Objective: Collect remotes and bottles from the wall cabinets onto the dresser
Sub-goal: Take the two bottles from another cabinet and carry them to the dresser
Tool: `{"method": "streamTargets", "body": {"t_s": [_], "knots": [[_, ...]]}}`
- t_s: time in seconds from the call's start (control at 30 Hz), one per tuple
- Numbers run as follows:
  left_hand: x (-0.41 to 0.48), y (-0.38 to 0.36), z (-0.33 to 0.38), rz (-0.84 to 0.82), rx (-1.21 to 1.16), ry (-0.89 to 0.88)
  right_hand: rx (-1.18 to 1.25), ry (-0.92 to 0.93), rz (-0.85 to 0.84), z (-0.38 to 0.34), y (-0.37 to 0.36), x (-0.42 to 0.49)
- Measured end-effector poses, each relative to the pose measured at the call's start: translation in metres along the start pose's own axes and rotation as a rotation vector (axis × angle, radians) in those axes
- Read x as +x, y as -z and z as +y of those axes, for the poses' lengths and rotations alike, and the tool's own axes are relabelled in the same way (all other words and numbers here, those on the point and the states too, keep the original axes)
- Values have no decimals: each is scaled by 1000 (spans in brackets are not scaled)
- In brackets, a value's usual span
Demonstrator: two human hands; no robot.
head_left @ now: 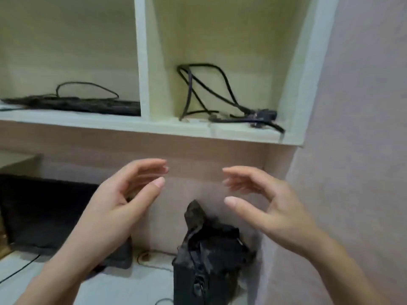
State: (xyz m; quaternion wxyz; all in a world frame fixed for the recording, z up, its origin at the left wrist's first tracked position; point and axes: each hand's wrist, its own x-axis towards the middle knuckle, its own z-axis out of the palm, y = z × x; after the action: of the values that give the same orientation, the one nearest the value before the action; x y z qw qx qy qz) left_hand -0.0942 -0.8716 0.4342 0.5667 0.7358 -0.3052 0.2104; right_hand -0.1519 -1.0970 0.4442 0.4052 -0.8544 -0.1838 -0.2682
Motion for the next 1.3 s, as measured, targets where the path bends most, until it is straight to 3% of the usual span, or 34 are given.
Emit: {"method": "streamTargets", "body": {"t_s": [0.17, 0.37, 0.53, 0.7, 0.83, 1.17, 1.3], "knots": [[78, 17, 59, 164, 7, -279, -144, 346, 233, -60, 31, 71], [161, 36, 110, 340, 76, -445, -401, 538, 435, -123, 66, 150], [223, 53, 149, 373, 221, -537, -612, 546, 532, -167, 92, 215], [282, 67, 158, 354, 328, -443, -674, 457, 545, -189, 101, 276], [318, 70, 154, 371, 268, -370, -704, 390, 528, -195, 98, 317], [360, 63, 157, 461, 62, -529, -810, 430, 613, -234, 98, 401], [359, 66, 154, 415, 33, -579, -660, 398, 614, -254, 92, 412]]}}
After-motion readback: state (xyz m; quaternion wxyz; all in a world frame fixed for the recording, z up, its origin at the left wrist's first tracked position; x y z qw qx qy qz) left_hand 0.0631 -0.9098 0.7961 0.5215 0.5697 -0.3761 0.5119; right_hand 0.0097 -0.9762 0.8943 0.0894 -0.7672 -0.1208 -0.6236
